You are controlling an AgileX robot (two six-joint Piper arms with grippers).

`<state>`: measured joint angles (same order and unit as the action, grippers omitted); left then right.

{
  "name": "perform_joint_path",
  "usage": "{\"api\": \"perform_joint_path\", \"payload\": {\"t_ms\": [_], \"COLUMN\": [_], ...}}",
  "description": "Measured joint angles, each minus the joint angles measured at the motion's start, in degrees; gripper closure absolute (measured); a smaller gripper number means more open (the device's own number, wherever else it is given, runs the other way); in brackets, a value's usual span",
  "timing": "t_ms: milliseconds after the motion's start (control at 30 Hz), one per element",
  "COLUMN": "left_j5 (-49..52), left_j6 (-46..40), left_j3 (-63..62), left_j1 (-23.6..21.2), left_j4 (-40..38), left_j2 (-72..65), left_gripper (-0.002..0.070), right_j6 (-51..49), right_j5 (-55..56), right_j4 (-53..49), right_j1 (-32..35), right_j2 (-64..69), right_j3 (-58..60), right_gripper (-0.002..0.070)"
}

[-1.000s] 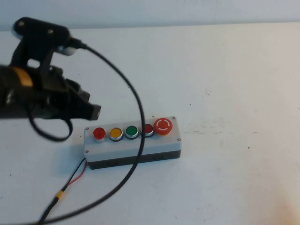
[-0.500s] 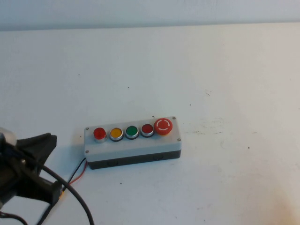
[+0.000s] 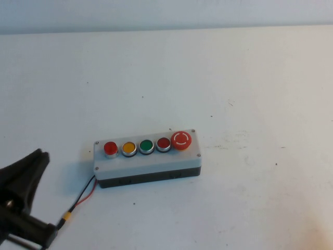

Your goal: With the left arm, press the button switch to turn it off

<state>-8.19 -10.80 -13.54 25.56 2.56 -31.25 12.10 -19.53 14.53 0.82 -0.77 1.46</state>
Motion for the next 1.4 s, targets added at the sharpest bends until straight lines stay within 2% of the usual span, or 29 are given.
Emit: {"api": "perform_joint_path", "payload": {"t_ms": [100,267,400,533,900,1400], "left_j5": [-4.13,-6.36,-4.67,3.26,30.03,30.56], "left_j6": [-4.11,-5.32,-3.08,-1.78,0.53,0.75], "left_j3": [4.62,10.17,14.18,14.95,15.02,15.02], "left_j1": [-2.01,-9.69,-14.86,-17.33,-17.94,-17.94], "left_j4": [-4.72,-6.27,-6.04,-6.28,-6.04,-5.83], "left_j2": [7.17,19.07,26.31,31.01,31.90,31.90], "left_gripper": [0.0677,0.0677,0.0677,0.0677,0.0677,0.0677], "right_j6": [0.00,0.00,0.00,0.00,0.00,0.00], "right_j5": [0.00,0.00,0.00,0.00,0.00,0.00], "right_j4": [0.00,0.00,0.00,0.00,0.00,0.00], "right_j1": [0.00,0.00,0.00,0.00,0.00,0.00], "right_j2": [0.00,0.00,0.00,0.00,0.00,0.00], "right_j3": [0.00,0.00,0.00,0.00,0.00,0.00], "right_gripper": [0.0692,0.0692,0.0692,0.0692,0.0692,0.0692]}}
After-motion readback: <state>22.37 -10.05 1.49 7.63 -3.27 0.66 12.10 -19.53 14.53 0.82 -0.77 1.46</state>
